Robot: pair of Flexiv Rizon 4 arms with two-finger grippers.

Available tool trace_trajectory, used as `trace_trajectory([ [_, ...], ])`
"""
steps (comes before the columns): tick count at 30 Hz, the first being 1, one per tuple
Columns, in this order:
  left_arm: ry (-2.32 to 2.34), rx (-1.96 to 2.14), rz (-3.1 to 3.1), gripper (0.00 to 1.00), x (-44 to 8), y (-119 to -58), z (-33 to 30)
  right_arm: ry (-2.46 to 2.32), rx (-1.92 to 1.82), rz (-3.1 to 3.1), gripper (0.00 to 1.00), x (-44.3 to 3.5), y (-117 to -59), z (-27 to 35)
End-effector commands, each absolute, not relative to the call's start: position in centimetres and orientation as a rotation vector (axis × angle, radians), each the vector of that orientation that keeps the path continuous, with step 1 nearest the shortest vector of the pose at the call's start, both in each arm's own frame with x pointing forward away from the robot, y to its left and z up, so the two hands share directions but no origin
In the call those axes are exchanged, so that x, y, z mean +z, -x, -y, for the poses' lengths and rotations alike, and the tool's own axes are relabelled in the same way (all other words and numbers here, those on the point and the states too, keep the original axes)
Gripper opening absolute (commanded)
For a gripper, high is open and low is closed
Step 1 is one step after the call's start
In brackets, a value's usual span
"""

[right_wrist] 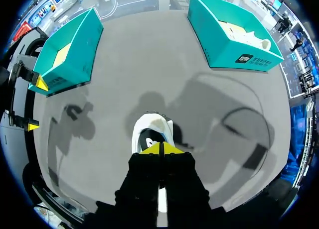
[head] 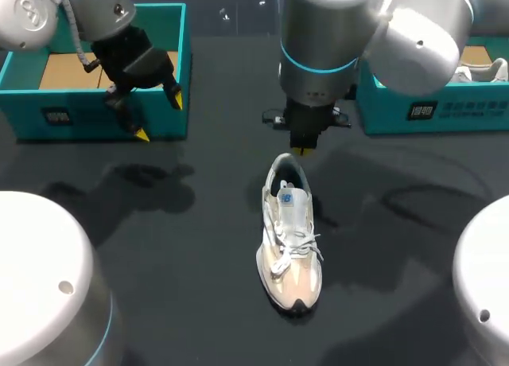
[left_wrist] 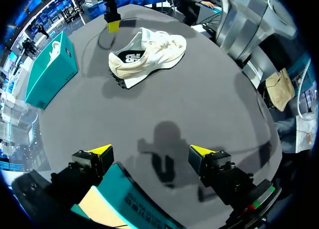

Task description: Take the shoe out of the shoebox, open the shoe tongue, remove and reinsert the insole, then place the shoe into the shoebox

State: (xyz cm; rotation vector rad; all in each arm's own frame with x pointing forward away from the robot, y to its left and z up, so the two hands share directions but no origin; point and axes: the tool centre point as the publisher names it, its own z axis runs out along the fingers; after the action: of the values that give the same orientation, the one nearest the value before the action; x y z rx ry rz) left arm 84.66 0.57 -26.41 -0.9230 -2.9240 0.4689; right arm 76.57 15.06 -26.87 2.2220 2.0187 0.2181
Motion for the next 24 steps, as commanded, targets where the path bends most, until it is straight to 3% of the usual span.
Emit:
trace_trajectory([
  [1, 0.928, 0.501, 2.898, 1.00, -26.3, -85.7, -1.7, -2.193, 0.142, -1.978, 0.00, -28.0, -77.0, -16.9],
  [17, 0.955, 0.489, 2.909, 1.00, -25.9, -86.1, -2.5, -2.195, 0.141, -1.948, 0.00, -29.4, -76.7, -17.3],
  [24, 0.955, 0.489, 2.909, 1.00, -25.9, -86.1, -2.5, -2.194, -0.030, -1.864, 0.00, -31.8, -76.0, -17.8],
])
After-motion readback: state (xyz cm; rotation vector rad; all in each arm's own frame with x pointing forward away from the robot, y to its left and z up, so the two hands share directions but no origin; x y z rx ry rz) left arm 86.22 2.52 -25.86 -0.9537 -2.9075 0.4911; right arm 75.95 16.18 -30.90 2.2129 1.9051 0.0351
